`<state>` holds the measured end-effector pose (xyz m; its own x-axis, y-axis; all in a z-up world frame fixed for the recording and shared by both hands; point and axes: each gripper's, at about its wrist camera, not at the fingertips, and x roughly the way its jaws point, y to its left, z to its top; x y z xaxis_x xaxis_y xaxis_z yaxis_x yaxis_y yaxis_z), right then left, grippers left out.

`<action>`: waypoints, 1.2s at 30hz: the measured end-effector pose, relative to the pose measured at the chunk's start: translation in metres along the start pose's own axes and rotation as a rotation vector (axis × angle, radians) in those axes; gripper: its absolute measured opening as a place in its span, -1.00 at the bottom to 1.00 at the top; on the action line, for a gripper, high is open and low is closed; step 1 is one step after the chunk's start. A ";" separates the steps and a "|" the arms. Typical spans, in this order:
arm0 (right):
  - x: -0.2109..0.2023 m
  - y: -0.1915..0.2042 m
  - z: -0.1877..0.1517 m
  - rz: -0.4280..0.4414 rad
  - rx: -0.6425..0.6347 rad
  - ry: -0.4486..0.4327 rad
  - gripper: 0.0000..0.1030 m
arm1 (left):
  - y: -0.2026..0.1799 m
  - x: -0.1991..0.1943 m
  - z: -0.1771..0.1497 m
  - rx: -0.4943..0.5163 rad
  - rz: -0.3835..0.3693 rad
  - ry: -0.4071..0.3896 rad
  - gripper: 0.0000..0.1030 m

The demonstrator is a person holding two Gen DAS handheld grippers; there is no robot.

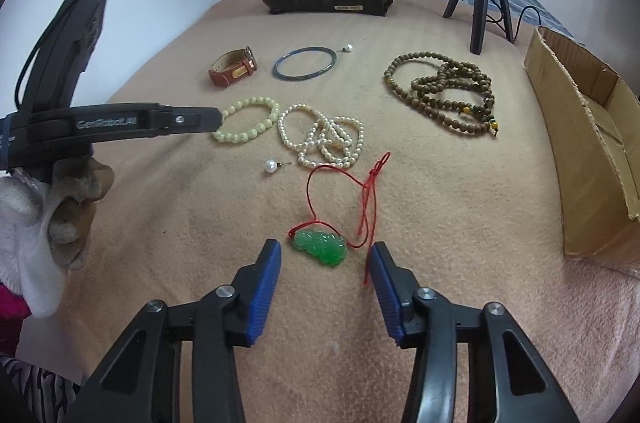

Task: Organize jewelry
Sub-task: 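Grasp the green jade pendant with the right tool while the left tool grasps the cream bead bracelet, then carry the pendant in the right tool while the left tool carries the bracelet into the cardboard box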

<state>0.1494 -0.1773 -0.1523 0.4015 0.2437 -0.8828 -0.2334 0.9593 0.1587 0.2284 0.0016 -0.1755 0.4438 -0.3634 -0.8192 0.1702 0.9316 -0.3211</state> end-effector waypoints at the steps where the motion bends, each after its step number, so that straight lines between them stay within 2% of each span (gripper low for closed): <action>1: 0.001 0.001 0.001 -0.004 0.000 0.001 -0.10 | 0.002 0.003 0.001 -0.008 0.000 0.000 -0.19; 4: 0.002 0.002 0.001 -0.002 0.004 0.004 -0.17 | 0.005 0.009 0.005 -0.025 -0.006 -0.001 -0.23; 9: 0.008 0.005 0.005 -0.018 0.004 0.010 -0.17 | 0.005 0.014 0.009 -0.012 0.006 -0.011 -0.28; 15: 0.014 0.015 0.005 -0.063 -0.027 0.017 -0.19 | 0.002 0.019 0.008 0.017 0.040 -0.021 -0.47; 18: 0.015 0.020 0.004 -0.100 -0.055 0.019 -0.35 | 0.002 0.020 0.008 0.019 0.060 -0.028 -0.70; 21: 0.015 0.021 0.004 -0.109 -0.067 0.016 -0.37 | 0.004 0.020 0.007 0.010 0.057 -0.032 -0.85; 27: 0.008 0.020 0.003 -0.107 -0.066 -0.003 -0.38 | 0.004 0.014 0.005 0.001 0.040 -0.042 -0.89; 36: -0.011 0.016 0.003 -0.117 -0.048 -0.050 -0.38 | -0.008 -0.016 0.000 0.040 0.043 -0.097 -0.90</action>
<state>0.1439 -0.1647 -0.1387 0.4716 0.1387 -0.8708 -0.2242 0.9740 0.0337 0.2198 0.0003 -0.1603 0.5344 -0.3227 -0.7812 0.1830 0.9465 -0.2658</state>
